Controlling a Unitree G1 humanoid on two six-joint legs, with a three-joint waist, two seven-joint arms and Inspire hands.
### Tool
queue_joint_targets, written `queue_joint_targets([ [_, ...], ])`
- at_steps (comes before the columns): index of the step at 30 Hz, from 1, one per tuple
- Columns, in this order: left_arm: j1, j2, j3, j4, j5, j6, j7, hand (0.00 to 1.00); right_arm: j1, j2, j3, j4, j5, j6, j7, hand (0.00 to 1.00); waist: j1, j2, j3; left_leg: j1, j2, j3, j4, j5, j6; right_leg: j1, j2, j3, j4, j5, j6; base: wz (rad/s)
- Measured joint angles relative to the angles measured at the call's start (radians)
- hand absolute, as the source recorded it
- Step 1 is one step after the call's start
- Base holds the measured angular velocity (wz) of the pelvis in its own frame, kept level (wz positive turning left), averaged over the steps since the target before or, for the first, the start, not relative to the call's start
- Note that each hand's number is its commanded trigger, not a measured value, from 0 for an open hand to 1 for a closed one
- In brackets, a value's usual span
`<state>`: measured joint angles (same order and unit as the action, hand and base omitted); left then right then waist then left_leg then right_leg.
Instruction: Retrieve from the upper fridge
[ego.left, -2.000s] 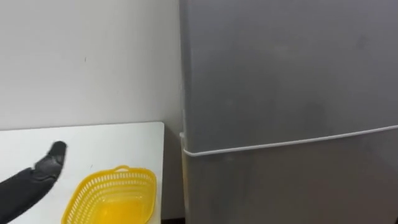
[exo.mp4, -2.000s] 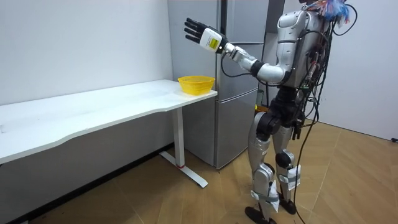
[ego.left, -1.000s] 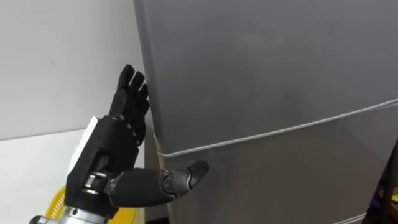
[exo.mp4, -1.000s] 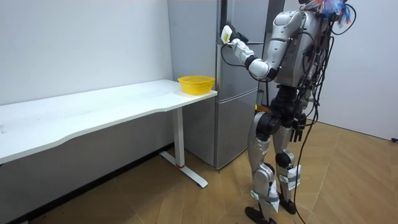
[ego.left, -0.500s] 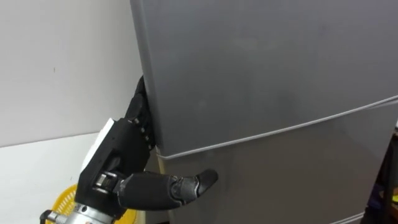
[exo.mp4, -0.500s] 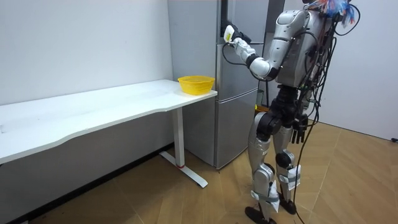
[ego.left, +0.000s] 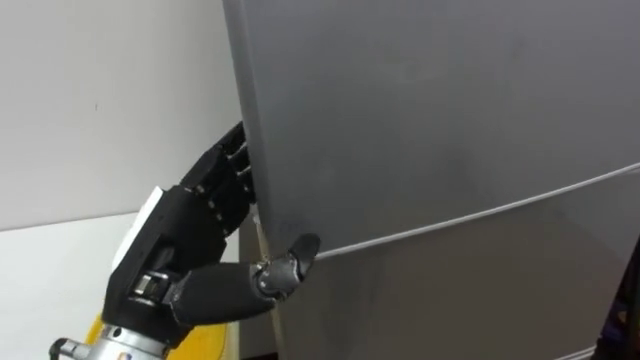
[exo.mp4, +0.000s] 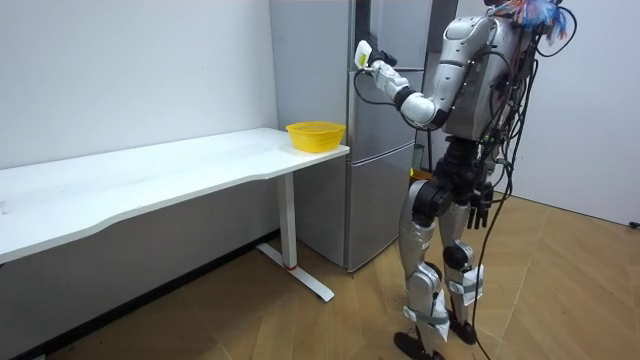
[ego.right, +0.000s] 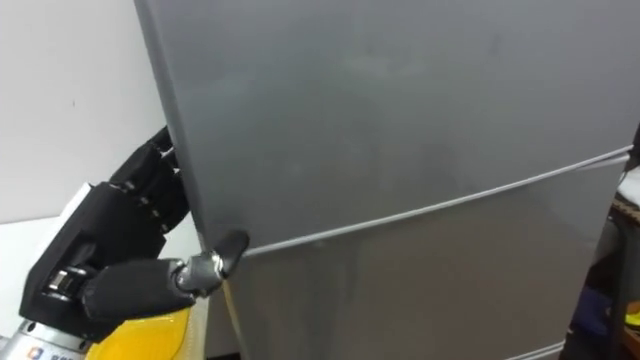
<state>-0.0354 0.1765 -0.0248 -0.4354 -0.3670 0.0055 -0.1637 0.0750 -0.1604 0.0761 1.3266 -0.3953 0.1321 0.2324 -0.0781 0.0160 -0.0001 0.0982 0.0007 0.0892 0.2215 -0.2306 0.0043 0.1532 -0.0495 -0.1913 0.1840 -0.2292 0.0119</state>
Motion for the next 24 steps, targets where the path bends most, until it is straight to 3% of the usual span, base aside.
queue_joint_targets([
  [1,0.0,0.0,-0.003,0.0,-0.017,0.0,0.001,0.0,-0.001,0.0,0.0,0.0,0.0,-0.001,-0.001,0.0,-0.001,-0.004,-0.0007,0.0,0.0,-0.003,0.0,0.0,0.0,0.001,0.0,0.0,0.0,0.0,0.0,0.04],
  [4,0.0,0.001,-0.016,-0.003,-0.055,0.0,-0.001,0.0,-0.002,0.0,0.0,-0.003,0.0,-0.001,-0.011,0.0,0.001,-0.009,0.0008,0.0,0.0,-0.003,0.0,0.0,0.0,0.001,0.001,0.0,0.001,0.0,0.0,0.01],
  [9,0.0,0.002,-0.03,-0.003,-0.056,0.0,-0.001,0.0,-0.001,0.0,0.0,-0.001,-0.002,-0.001,-0.016,0.0,0.0,-0.007,0.0014,-0.002,0.0,-0.002,0.001,0.0,0.0,-0.001,0.001,0.003,0.001,0.0,0.0,0.0],
  [13,0.0,0.013,-0.068,-0.003,-0.055,0.003,-0.024,0.0,-0.001,0.0,0.001,-0.001,-0.001,-0.001,-0.02,0.0,-0.003,0.001,-0.0033,-0.004,0.001,0.005,0.0,0.0,0.0,-0.007,0.002,0.016,0.002,0.0,0.0,-0.06],
  [24,0.0,0.022,-0.074,-0.003,-0.061,0.011,-0.072,0.0,-0.003,-0.002,-0.001,-0.009,-0.004,-0.008,0.002,0.0,-0.022,0.004,0.0042,-0.004,0.002,0.005,0.0,0.0,0.0,-0.008,0.002,0.013,0.002,0.0,0.0,-0.01],
])
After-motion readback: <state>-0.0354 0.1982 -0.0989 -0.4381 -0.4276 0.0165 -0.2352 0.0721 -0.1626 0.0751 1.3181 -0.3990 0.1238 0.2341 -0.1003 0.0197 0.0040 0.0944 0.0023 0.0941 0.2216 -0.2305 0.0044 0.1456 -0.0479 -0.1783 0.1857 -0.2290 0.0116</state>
